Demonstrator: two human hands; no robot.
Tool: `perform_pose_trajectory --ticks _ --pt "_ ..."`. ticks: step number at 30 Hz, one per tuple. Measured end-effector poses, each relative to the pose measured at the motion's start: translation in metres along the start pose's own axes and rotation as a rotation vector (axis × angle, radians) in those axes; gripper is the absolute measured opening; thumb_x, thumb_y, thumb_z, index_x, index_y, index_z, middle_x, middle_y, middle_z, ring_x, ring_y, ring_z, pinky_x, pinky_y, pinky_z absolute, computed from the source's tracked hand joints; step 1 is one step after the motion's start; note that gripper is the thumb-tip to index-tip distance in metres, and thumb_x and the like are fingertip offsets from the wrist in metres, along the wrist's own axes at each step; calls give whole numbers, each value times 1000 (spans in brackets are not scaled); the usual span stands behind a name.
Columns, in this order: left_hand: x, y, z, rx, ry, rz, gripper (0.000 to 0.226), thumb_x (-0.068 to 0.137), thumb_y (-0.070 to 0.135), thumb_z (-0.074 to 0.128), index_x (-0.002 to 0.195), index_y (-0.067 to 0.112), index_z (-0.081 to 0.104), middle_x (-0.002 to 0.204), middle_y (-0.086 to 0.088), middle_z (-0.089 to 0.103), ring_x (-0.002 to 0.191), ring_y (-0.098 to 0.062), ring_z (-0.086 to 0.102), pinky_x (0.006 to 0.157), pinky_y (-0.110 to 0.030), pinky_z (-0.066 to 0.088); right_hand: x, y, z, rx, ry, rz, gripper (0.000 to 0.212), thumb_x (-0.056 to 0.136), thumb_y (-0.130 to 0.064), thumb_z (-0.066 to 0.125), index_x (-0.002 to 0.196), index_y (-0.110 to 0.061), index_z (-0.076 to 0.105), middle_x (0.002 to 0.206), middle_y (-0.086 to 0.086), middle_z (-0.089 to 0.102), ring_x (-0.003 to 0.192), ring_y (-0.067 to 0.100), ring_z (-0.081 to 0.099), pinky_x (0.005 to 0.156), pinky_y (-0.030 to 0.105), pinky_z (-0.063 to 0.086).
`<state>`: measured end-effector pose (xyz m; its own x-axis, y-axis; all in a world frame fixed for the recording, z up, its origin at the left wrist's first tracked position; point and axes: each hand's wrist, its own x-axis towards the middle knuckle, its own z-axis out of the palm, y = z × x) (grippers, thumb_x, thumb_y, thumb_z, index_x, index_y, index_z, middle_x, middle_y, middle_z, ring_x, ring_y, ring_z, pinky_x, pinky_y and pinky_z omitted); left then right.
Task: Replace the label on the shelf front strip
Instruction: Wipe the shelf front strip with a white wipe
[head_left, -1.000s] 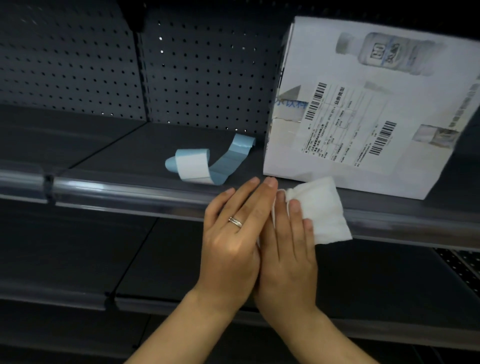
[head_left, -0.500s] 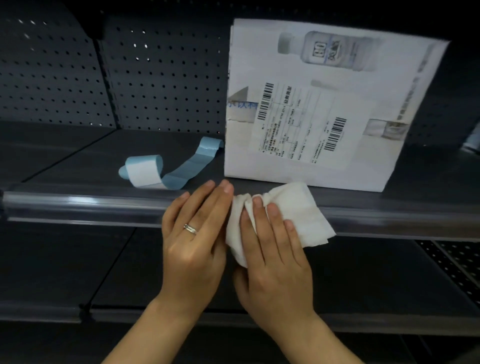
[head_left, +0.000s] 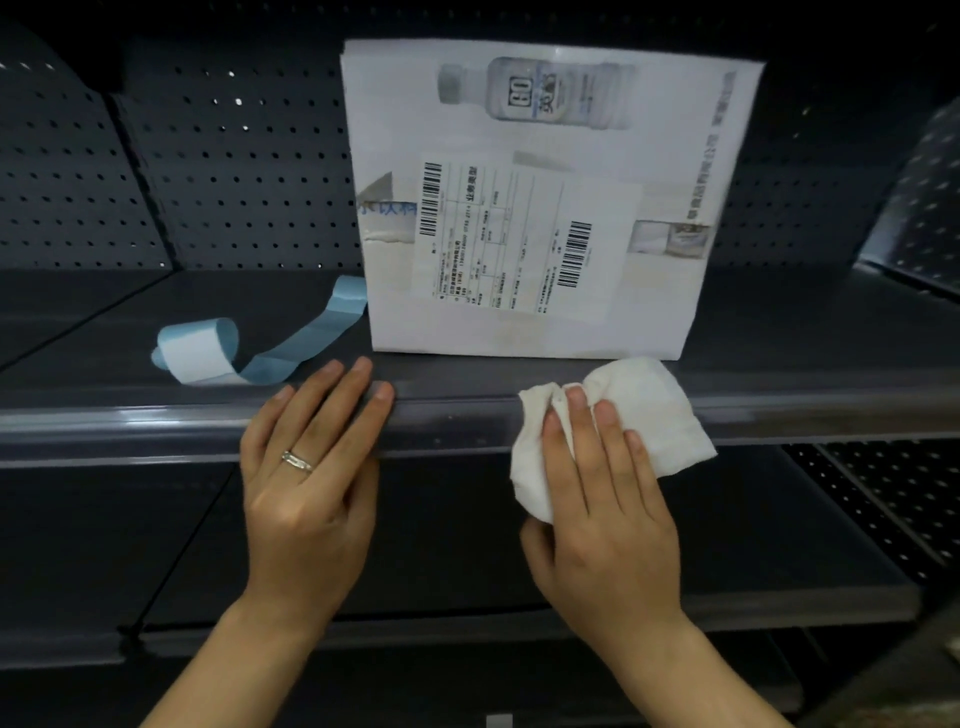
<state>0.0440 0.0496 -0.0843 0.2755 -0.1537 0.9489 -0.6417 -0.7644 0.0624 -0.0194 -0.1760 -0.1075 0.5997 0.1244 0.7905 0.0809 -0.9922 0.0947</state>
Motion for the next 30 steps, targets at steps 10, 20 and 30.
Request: perform_pose_trajectory --ticks 10,20,30 --pt "2 11 1 -28 21 -86 38 92 -12 65 127 1 69 137 -17 65 134 -36 58 120 -53 37 -27 81 -24 -49 5 259 106 77 -13 77 160 2 12 168 19 10 159 36 6 129 51 15" --pt "-25 82 -10 -654 -104 -507 22 90 18 63 106 21 77 109 6 77 108 -15 71 95 -31 55 -15 24 -24 105 -46 187 110 79 -23 77 162 -6 7 172 16 7 161 34 2 131 43 5" --pt "33 107 4 -1542 -351 -1500 33 103 26 54 120 4 73 114 -16 79 111 -26 76 97 -39 56 -18 -31 -3 114 -102 72 115 79 -32 76 163 -10 0 173 6 -10 161 27 0 131 40 1"
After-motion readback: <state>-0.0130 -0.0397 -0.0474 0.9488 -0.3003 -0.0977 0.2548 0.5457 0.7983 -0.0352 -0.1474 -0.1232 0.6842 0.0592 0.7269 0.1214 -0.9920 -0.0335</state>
